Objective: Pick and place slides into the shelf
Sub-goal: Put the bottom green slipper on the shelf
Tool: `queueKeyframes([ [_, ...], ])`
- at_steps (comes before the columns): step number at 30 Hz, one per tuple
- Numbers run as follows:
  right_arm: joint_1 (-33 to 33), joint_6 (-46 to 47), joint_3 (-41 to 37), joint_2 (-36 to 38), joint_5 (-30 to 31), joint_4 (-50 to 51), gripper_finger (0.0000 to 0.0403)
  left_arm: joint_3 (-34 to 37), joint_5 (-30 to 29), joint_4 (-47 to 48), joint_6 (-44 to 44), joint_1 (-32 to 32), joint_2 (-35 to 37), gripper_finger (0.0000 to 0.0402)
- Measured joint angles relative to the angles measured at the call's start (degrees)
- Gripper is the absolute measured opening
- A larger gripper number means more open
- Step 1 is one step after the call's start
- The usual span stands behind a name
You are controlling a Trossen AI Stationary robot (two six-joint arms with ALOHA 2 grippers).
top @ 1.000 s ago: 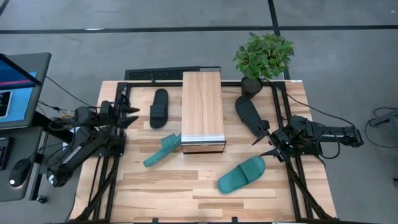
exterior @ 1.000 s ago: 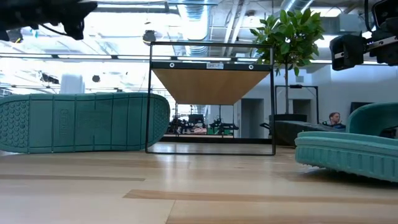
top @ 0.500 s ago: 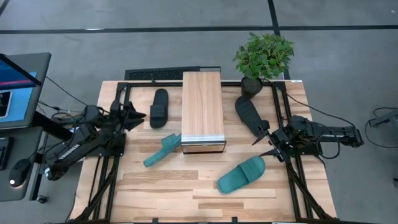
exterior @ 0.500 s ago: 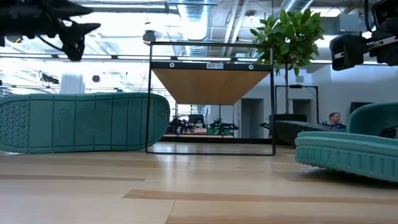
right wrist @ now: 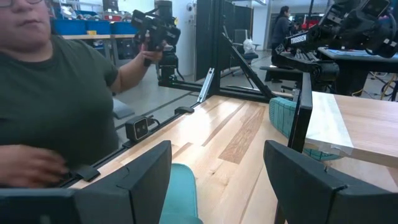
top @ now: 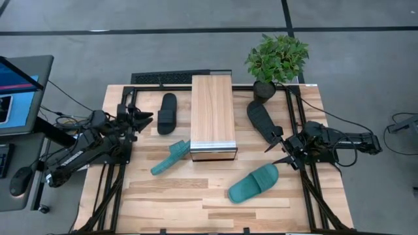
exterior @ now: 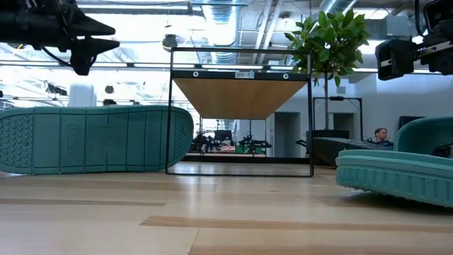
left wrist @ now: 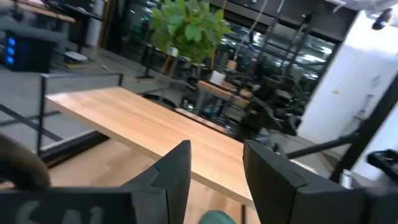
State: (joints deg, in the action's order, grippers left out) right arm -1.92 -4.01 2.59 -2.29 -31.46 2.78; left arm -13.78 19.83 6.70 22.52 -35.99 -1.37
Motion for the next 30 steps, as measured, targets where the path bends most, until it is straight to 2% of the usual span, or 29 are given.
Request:
queueKeyframes([
  [9, 0.0, 0.02, -0.02, 0.0, 0.0, -0.02, 0.0249, 0.0, -0.12, -1.62, -10.75, 0.0, 0.02, 0.0134],
  [17, -0.01, 0.01, -0.01, 0.0, 0.0, 0.0, 0.0249, -0.04, 8.52, -13.38, -22.03, -0.02, 0.02, 0.0134],
  [22, 0.0, 0.01, -0.01, 0.0, 0.01, -0.02, 0.0249, -0.07, 12.18, -17.83, -24.12, -0.01, 0.02, 0.0134],
  [26, 0.0, 0.02, -0.02, -0.02, 0.0, -0.06, 0.0249, -0.07, 11.16, -18.14, -21.51, -0.02, 0.02, 0.0134],
  [30, 0.0, 0.1, -0.14, 0.0, 0.01, -0.92, 0.0249, -0.07, 5.24, -18.04, -20.02, -0.02, 0.02, 0.0134],
])
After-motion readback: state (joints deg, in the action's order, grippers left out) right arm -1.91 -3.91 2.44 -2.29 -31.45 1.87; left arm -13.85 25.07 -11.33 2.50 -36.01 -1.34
